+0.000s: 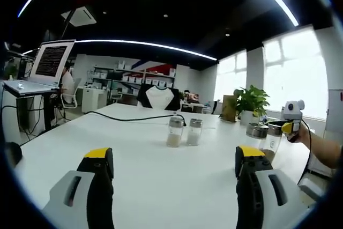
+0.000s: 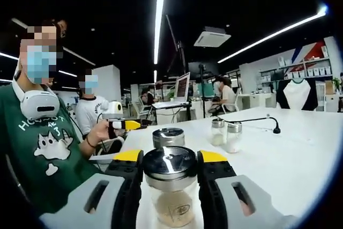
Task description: Rotate the seasoning bottle until the label or dispensing opening points toward the visible target arrow and the bottle remains upright within the marked orientation range
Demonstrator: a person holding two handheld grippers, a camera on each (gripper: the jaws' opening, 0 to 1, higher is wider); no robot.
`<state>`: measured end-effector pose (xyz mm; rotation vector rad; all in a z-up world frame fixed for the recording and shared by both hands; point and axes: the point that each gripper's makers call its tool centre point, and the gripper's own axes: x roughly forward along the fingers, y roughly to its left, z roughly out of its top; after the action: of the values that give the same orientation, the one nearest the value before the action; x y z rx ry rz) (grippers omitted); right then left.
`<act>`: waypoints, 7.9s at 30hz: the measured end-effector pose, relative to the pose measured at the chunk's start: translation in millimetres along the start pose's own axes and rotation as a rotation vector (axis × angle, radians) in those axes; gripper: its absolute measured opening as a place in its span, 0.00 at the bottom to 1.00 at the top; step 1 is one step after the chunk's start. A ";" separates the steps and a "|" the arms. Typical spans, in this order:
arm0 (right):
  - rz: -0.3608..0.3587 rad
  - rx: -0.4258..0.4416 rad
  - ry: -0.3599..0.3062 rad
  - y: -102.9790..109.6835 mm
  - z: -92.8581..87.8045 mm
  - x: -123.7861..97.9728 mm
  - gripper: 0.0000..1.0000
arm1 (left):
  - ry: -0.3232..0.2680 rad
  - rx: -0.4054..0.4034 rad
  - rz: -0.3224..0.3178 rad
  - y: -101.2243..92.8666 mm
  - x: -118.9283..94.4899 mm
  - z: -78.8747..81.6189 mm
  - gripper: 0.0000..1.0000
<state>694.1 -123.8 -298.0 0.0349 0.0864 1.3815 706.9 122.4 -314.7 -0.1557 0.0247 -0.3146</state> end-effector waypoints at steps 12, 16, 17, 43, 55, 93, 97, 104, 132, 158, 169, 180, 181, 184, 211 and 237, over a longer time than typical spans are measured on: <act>-0.032 -0.009 0.013 -13.6 1.0 -6.2 0.38 | 0.008 0.002 -0.010 -4.3 1.4 -2.4 0.99; -0.053 -0.010 0.015 -16.8 1.3 -7.8 0.38 | 0.009 0.002 -0.010 -3.5 1.5 -2.2 0.99; -0.060 -0.010 0.015 -17.3 1.5 -8.2 0.38 | 0.009 0.003 -0.010 -3.5 1.5 -2.1 0.99; -0.182 -0.006 0.011 -27.8 2.6 -12.2 0.38 | 0.017 0.012 -0.018 -5.0 3.1 -3.9 1.00; -0.271 -0.012 0.003 -35.4 4.4 -14.2 0.38 | 0.027 0.011 -0.033 -6.5 6.1 -6.9 1.00; -0.648 -0.031 -0.011 -34.3 2.2 -7.5 0.38 | 0.010 0.051 -0.036 -7.7 4.4 -4.9 1.00; -0.686 -0.032 -0.011 -37.0 2.1 -8.7 0.38 | 0.009 0.050 -0.039 -9.2 4.2 -4.9 1.00; -0.748 -0.036 -0.020 -39.7 1.8 -10.4 0.38 | 0.010 0.046 -0.038 -8.5 4.4 -4.8 0.99; -0.839 -0.031 -0.038 -45.2 3.5 -18.2 0.58 | 0.021 0.032 -0.048 -10.6 6.9 -9.2 0.99; -0.315 0.033 0.000 -31.4 22.4 -14.5 0.59 | 0.022 0.020 -0.033 -5.7 6.3 -7.7 0.99; -0.122 -0.016 0.071 -20.4 8.1 -7.9 0.60 | 0.017 0.026 -0.035 -6.1 5.3 -4.8 0.98; -0.002 0.021 0.036 -17.1 1.1 -3.0 0.52 | 0.010 0.024 -0.042 -5.9 4.9 -4.2 0.99; -0.003 0.029 0.028 -19.0 1.2 -3.0 0.53 | 0.008 0.012 -0.052 -7.5 4.9 -4.0 0.99; 0.018 0.033 0.033 -17.9 -2.0 -1.6 0.52 | 0.006 0.017 -0.053 -7.6 4.9 -3.3 0.99; 0.030 -0.028 0.033 -20.3 3.8 -0.8 0.39 | 0.012 0.026 -0.060 -10.3 5.0 -3.2 0.99; -0.102 -0.036 0.073 -25.4 3.7 -1.5 0.38 | 0.015 0.020 -0.061 -12.4 3.4 -4.1 0.98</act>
<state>719.0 -130.0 -296.2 -0.0496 0.1223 1.2818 706.1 109.0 -316.7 -0.1348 0.0316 -0.3773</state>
